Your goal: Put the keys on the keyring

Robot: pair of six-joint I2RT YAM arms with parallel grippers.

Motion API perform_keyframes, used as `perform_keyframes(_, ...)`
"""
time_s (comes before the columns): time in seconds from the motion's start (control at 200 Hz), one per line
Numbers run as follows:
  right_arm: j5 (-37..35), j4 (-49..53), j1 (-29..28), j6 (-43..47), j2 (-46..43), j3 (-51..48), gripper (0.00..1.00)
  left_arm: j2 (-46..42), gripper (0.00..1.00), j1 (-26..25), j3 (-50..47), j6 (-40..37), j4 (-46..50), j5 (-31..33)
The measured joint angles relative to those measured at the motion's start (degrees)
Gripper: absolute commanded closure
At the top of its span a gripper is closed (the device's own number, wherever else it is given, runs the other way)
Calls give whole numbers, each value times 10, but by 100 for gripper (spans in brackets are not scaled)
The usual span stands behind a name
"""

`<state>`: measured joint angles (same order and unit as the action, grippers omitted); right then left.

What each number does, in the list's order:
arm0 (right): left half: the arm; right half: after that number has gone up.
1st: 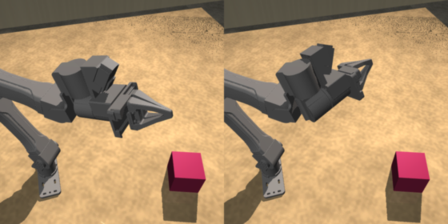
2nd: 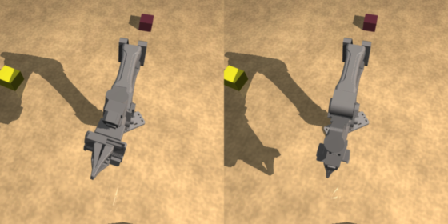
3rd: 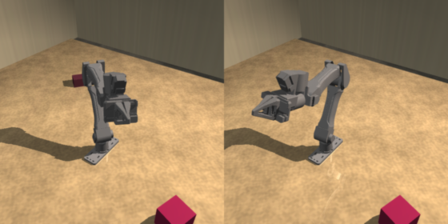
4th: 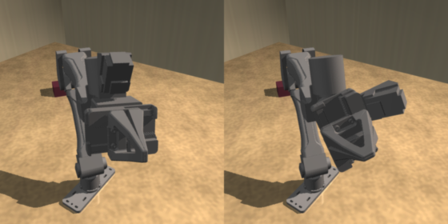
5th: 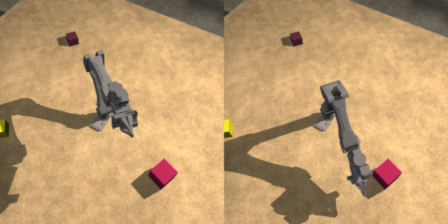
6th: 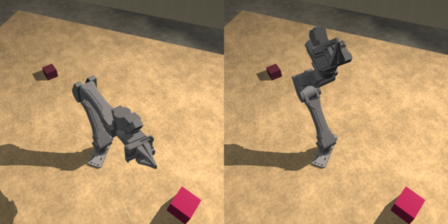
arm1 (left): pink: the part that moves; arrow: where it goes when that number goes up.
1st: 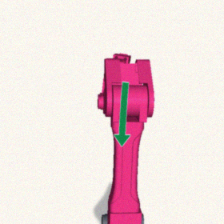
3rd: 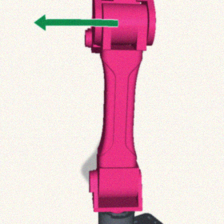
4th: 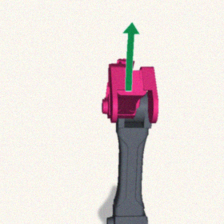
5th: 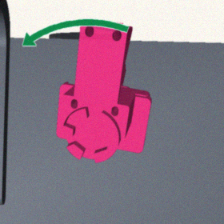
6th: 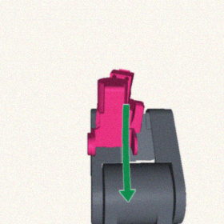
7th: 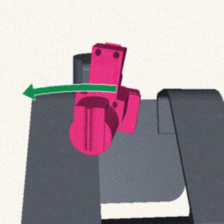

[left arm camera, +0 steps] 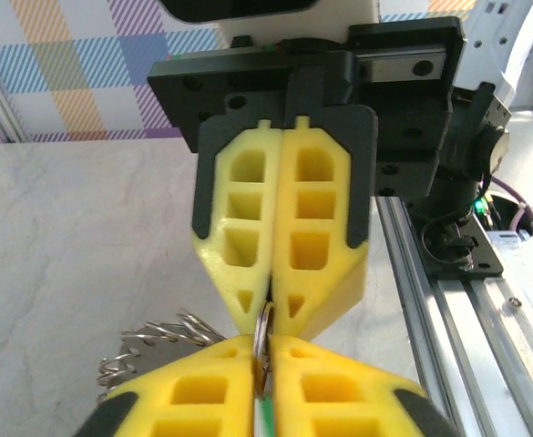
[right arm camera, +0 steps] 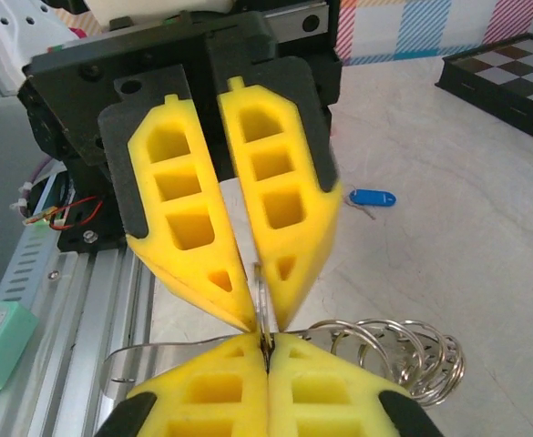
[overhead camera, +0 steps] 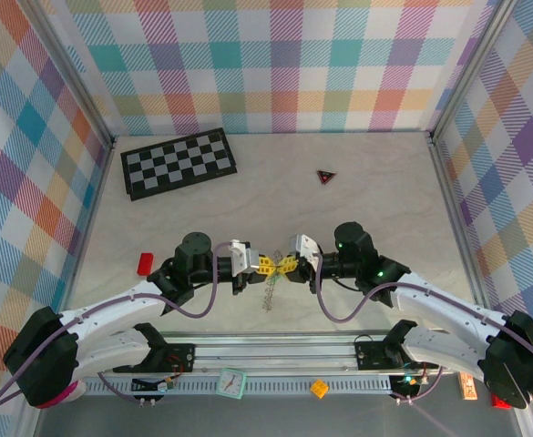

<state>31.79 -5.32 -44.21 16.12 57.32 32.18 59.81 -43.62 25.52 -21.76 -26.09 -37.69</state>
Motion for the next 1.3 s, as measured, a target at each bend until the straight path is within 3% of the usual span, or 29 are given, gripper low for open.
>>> perform_keyframes(0.565, -41, 201, -13, 106, 40, 112, 100, -4, 80, 0, 52, -51, 131, 13)
perform_keyframes(0.86, -54, 235, -25, 133, 53, 134, 100, 4, 88, 0, 59, -57, 154, 11)
perform_keyframes(1.04, -62, 240, -27, 133, 60, 137, 100, 14, 100, 0, 63, -64, 159, 5)
perform_keyframes(1.115, -65, 240, -27, 131, 60, 137, 80, 14, 100, 0, 63, -65, 160, 5)
perform_keyframes(1.17, -69, 239, -28, 129, 59, 137, 71, 14, 100, 0, 63, -66, 159, 5)
perform_keyframes(1.3, -82, 233, -28, 113, 41, 127, 66, 12, 100, 0, 62, -66, 159, 7)
